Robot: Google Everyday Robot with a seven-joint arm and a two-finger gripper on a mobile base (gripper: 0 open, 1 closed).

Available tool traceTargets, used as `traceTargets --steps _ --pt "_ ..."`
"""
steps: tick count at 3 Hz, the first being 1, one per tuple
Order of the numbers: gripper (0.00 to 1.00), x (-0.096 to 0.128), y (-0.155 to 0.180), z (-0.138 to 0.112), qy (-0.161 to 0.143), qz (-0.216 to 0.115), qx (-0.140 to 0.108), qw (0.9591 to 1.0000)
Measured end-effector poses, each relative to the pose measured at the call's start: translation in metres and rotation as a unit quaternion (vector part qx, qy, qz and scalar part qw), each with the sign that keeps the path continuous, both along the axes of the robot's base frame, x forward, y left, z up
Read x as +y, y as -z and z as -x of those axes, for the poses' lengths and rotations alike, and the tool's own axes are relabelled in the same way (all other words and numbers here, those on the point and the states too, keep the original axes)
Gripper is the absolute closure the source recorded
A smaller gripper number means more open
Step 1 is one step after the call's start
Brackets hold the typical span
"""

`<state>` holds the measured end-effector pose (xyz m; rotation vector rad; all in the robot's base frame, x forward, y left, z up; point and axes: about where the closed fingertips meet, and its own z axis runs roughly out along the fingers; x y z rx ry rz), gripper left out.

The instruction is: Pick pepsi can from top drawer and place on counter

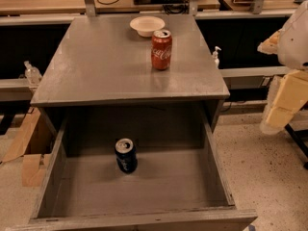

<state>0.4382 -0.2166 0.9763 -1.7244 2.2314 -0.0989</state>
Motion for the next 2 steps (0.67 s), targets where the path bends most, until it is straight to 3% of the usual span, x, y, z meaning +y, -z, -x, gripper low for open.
traceTargets --steps 1,2 --pt "0.0 0.0 0.0 0.0 0.0 0.0 0.0 1.0" --pt "0.0 0.014 0.023 -0.01 -0.026 -0.062 -0.019 0.9976"
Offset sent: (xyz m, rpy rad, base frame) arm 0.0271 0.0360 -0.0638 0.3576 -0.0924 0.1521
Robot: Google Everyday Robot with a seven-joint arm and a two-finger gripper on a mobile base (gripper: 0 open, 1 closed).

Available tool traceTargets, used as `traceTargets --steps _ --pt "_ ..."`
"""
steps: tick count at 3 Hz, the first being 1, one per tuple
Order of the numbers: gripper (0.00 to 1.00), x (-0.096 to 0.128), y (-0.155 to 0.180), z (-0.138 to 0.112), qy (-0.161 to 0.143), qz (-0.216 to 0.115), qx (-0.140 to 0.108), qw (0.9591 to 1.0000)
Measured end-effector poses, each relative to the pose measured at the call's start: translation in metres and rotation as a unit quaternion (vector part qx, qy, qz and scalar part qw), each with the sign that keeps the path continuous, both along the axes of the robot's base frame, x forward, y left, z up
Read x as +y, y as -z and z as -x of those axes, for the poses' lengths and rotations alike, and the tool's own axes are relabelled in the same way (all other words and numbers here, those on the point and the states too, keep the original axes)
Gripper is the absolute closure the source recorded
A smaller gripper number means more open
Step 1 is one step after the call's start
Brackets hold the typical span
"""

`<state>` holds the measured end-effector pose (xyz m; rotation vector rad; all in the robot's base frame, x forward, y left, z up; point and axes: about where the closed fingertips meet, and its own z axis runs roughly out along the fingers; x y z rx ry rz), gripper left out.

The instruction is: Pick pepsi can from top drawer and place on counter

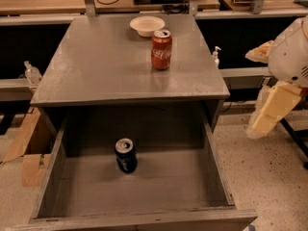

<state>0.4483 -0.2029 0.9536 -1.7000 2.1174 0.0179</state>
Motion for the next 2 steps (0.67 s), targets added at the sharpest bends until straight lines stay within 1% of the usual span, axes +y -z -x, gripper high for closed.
traceTargets --steps 1,2 --pt "0.0 0.03 0.066 -0.004 -0.051 -0.096 -0.006 0.994" --pt "0.0 0.079 0.12 -0.018 -0.095 -0.201 -0.023 0.9747"
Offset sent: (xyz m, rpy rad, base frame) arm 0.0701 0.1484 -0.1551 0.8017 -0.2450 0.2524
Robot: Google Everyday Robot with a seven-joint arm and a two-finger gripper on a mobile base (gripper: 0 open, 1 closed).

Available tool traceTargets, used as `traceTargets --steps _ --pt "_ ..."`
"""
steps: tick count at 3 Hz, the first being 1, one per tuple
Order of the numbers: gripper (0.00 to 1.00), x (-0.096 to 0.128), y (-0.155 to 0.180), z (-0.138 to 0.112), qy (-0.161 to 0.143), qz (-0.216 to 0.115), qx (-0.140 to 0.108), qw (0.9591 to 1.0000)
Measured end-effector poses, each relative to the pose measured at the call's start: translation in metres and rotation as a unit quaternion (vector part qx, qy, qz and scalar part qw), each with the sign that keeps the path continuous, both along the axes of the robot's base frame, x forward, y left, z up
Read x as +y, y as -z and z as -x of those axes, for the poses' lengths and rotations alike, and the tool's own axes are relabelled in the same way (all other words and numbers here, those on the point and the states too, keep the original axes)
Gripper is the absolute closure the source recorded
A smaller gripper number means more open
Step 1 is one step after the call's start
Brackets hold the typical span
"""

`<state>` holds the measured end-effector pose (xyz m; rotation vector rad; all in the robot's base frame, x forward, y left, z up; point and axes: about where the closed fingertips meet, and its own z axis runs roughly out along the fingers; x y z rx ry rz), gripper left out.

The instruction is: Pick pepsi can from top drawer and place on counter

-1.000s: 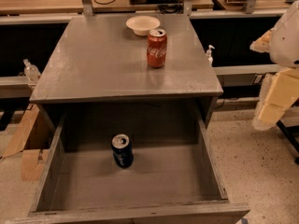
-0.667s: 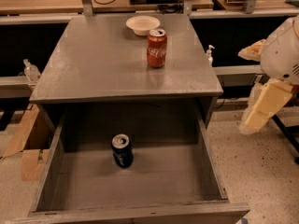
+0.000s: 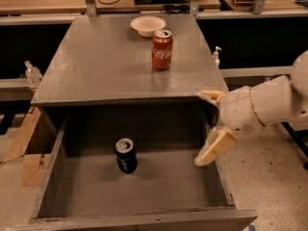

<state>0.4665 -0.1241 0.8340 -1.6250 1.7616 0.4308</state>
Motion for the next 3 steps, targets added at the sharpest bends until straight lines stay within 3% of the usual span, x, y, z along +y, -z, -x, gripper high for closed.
traceTargets --steps 1,2,3 --pt "0.0 0.068 0.036 -0.031 -0.018 -0.148 -0.037 0.9882" --pt "0.0 0.11 0.053 -0.04 -0.034 -0.216 -0.047 0.9746" --pt "0.0 0.141 0.075 -0.032 -0.047 -0.243 -0.033 0.9683"
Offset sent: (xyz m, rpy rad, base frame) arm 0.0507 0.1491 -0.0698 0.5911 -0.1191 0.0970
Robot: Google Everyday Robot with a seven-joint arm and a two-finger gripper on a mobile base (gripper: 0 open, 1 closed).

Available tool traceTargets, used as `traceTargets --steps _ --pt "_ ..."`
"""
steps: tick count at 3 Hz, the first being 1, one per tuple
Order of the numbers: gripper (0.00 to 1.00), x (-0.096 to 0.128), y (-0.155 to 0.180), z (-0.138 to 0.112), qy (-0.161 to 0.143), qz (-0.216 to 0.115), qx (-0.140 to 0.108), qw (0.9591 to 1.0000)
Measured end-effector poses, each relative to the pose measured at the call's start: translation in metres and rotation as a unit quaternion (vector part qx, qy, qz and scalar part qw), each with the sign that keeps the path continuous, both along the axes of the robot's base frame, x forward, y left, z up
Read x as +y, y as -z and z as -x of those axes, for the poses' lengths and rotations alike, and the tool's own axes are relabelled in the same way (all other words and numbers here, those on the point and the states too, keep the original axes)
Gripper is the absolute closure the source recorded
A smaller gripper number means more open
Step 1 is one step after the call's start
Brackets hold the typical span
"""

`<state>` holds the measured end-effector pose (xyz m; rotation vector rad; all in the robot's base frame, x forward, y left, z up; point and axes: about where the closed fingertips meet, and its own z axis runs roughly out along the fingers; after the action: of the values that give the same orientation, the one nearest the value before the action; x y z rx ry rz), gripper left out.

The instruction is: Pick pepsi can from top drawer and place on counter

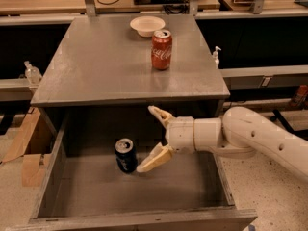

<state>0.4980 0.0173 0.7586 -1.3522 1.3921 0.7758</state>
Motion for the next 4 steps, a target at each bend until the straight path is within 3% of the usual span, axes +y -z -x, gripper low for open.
traceTargets --steps 2,3,4 --pt "0.0 0.047 0.057 0.0 -0.012 0.041 0.04 0.9983" --pt "0.0 0.062 0.09 -0.02 -0.015 0.039 0.071 0.9966" --pt "0.26 0.068 0.122 -0.034 -0.016 0.021 0.108 0.9938"
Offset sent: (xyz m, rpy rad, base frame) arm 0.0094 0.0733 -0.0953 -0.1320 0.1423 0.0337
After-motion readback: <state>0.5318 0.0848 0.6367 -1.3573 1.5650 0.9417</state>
